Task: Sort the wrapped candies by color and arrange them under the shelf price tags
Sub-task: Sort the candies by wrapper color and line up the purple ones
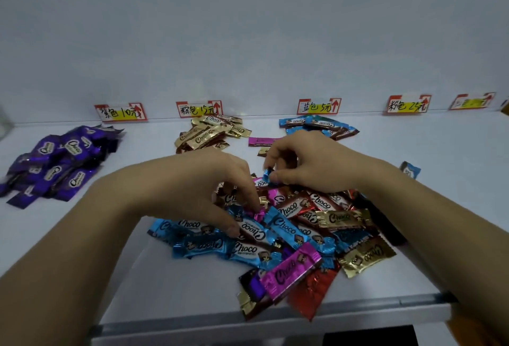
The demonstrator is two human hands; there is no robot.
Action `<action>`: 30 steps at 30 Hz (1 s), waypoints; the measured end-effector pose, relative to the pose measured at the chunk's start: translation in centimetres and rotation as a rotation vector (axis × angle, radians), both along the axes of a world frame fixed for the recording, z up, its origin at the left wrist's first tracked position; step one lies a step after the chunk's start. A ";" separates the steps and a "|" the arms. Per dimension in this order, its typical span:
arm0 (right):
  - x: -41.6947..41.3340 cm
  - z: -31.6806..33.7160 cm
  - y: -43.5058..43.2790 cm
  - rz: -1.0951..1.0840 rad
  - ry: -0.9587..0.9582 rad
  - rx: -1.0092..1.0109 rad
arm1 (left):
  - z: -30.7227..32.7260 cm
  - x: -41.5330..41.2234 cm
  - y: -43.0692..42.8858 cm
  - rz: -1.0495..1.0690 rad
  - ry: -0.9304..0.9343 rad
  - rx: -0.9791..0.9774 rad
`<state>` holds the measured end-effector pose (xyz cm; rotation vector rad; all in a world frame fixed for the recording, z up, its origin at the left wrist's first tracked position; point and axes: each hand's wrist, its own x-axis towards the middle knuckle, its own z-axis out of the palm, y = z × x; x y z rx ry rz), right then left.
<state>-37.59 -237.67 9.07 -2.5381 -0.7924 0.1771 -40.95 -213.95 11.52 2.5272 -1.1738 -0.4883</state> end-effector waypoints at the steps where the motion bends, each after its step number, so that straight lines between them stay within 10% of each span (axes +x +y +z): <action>1: 0.0 0.0 0.0 -0.003 0.010 0.023 | -0.3 0.1 -0.2 0.006 0.003 0.006; 15: 1.5 2.0 -3.0 -0.234 -0.035 0.544 | 0.6 0.0 -0.9 0.397 0.048 -0.508; 30: 7.2 -0.6 -9.6 -0.815 -0.025 0.605 | -1.0 12.8 -11.2 0.825 0.038 -0.484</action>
